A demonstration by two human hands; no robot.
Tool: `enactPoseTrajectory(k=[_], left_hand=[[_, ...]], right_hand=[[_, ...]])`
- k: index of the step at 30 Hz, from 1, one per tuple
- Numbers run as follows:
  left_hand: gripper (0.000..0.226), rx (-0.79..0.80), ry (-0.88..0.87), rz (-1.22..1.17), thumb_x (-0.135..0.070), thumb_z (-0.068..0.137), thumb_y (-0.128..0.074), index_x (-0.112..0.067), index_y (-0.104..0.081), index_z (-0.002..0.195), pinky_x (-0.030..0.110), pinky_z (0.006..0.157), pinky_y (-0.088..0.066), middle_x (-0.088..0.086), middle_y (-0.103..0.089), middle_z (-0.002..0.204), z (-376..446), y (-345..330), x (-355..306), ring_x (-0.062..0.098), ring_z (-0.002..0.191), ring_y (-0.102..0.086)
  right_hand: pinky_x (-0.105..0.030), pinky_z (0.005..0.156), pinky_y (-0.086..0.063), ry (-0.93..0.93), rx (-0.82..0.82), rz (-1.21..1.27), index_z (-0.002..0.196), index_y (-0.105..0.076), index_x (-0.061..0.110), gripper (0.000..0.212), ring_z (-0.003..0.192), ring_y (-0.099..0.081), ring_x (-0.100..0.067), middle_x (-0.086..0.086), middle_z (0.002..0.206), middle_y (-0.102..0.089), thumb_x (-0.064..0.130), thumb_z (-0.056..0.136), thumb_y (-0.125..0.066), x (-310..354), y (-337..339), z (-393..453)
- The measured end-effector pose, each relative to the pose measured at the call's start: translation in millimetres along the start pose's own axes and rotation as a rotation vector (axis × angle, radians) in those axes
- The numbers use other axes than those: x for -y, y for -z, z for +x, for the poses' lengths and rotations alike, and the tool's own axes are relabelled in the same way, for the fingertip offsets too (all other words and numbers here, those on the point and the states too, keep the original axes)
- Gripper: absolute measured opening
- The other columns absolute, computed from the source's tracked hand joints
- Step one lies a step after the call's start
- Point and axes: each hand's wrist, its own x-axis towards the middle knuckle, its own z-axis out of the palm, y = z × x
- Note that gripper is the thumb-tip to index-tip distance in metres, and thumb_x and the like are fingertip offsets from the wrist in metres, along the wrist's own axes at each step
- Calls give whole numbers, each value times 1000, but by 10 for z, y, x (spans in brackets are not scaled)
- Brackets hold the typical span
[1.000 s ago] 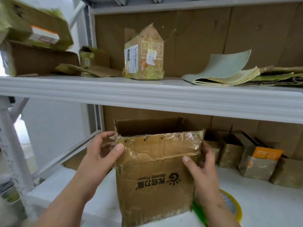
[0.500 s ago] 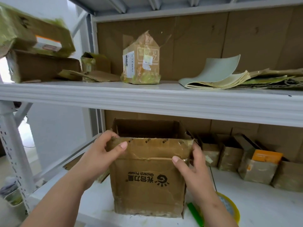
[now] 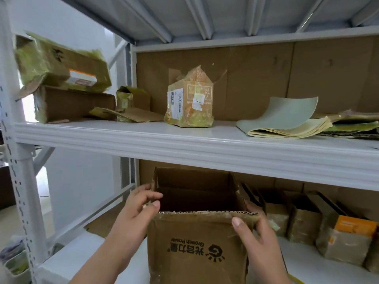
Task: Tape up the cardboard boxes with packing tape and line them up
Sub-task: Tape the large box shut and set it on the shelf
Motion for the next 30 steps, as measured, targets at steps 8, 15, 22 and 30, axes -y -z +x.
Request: enactPoseTrajectory(k=[8,15,22,30], left_hand=[[44,30,-48,66,-70,74,-50,-31,-70,84,31,94,-38,-53,-41,115,-40,95,81,-9,110,-46],[48,71,-35,85,-52,70,-79,-44,-57,112,33,92,-51,-24,-64,114,-29,111,143,5,107,-62],[45,-11,-5,24,-64,77,-51,-25,-70,89,45,105,-42,-26,-60,121,-27,122,8,10,118,-54],[20,-59,-24,-29,-28,96,-60,-47,-59,102,34,89,-47,-16,-65,108,40,76,27,6,104,-60]], right_hand=[[-49,104,-47,-5,16,7,124,-58,41,86,120,-58,-14,10,126,-64,81,49,-71,27,15,-18],[-36,89,-54,-56,44,60,111,-64,29,59,101,-67,-11,11,102,-72,62,62,-69,114,-1,-60],[-23,88,-42,-31,-15,11,104,-68,38,67,106,-56,8,19,109,-66,86,63,-44,120,-29,-62],[-55,105,-42,-45,-25,-51,119,-68,36,86,124,-57,-22,0,125,-66,96,73,-27,-104,-84,-68]])
